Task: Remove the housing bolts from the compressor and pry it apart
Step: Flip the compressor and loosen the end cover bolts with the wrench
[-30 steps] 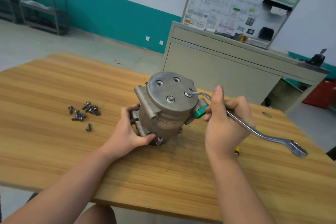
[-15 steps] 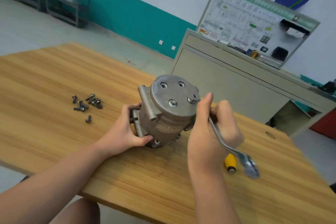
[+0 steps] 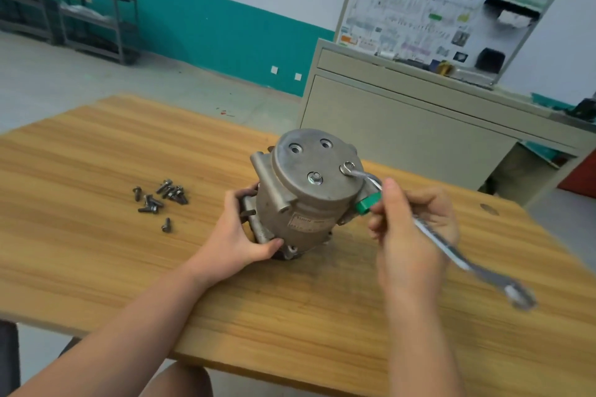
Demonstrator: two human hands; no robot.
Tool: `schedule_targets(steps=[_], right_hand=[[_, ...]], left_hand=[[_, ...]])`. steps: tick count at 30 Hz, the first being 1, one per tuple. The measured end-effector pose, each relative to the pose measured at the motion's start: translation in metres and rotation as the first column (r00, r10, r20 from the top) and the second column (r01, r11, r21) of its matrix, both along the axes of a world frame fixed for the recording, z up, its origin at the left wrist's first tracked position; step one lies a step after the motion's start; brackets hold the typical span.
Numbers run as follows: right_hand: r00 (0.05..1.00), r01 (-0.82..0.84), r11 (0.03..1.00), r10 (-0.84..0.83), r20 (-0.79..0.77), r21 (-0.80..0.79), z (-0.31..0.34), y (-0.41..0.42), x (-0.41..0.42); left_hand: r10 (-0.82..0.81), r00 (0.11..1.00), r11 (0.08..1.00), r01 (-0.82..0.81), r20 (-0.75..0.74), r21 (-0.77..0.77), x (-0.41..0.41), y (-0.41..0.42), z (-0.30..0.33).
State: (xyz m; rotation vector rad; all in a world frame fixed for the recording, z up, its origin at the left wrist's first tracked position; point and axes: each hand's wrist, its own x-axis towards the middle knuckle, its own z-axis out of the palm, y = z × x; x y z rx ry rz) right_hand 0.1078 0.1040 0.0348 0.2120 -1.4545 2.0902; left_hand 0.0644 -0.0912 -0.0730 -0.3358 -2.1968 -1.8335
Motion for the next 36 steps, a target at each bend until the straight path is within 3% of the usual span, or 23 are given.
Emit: schedule_targets(steps=[3, 7, 11, 14, 17, 20, 22, 25, 27, 31, 35, 36], right_hand=[[0.916, -0.338, 0.939, 0.343, 0.209, -0.061, 0.024, 0.033, -0.018], [0.750, -0.566, 0.824, 0.506, 0.426, 0.017, 0.055, 0.059, -0.062], [0.542, -0.776, 0.619, 0.754, 0.372, -0.124, 0.060, 0.045, -0.094], [0.574, -0.774, 0.615, 0.783, 0.242, -0.153, 0.061, 0.031, -0.101], [0.726, -0.647, 0.718, 0.683, 0.081, -0.256, 0.064, 0.032, -0.097], [0.938, -0.340, 0.929, 0.345, 0.013, -0.144, 0.058, 0.031, -0.077], [0.994, -0.105, 0.994, 0.104, -0.026, -0.020, 0.049, 0.027, -0.059], [0.976, 0.209, 0.964, -0.194, -0.100, 0.164, 0.033, 0.016, -0.038], [0.941, 0.319, 0.928, -0.286, -0.178, 0.194, 0.022, 0.007, -0.028], [0.880, 0.431, 0.874, -0.352, -0.320, 0.225, 0.010, -0.011, -0.016], [0.777, 0.574, 0.745, -0.365, -0.512, 0.340, -0.001, -0.024, -0.009], [0.744, 0.629, 0.669, -0.369, -0.557, 0.396, -0.005, -0.026, -0.007]], left_hand=[[-0.012, 1.000, 1.000, 0.012, 0.006, -0.017, -0.001, -0.003, 0.001], [-0.017, 1.000, 0.999, 0.018, 0.006, -0.027, 0.000, -0.004, 0.002], [-0.020, 1.000, 0.999, 0.020, 0.005, -0.029, -0.001, -0.005, -0.001], [-0.027, 1.000, 0.999, 0.027, 0.000, -0.027, -0.003, -0.005, -0.003], [-0.035, 0.999, 0.999, 0.035, 0.010, -0.019, -0.003, -0.005, -0.002], [-0.033, 0.999, 0.999, 0.033, 0.012, -0.024, -0.002, -0.006, -0.001], [-0.033, 0.999, 0.999, 0.034, 0.018, -0.031, -0.002, -0.005, 0.000], [-0.036, 0.999, 0.999, 0.037, 0.031, -0.033, -0.002, -0.005, 0.001], [-0.035, 0.999, 0.999, 0.036, 0.034, -0.031, -0.001, -0.005, 0.001], [-0.037, 0.998, 0.999, 0.038, 0.041, -0.022, 0.001, -0.004, 0.002], [-0.041, 0.998, 0.999, 0.042, 0.056, -0.021, 0.002, -0.004, 0.003], [-0.038, 0.998, 0.999, 0.040, 0.056, -0.020, 0.002, -0.004, 0.003]])
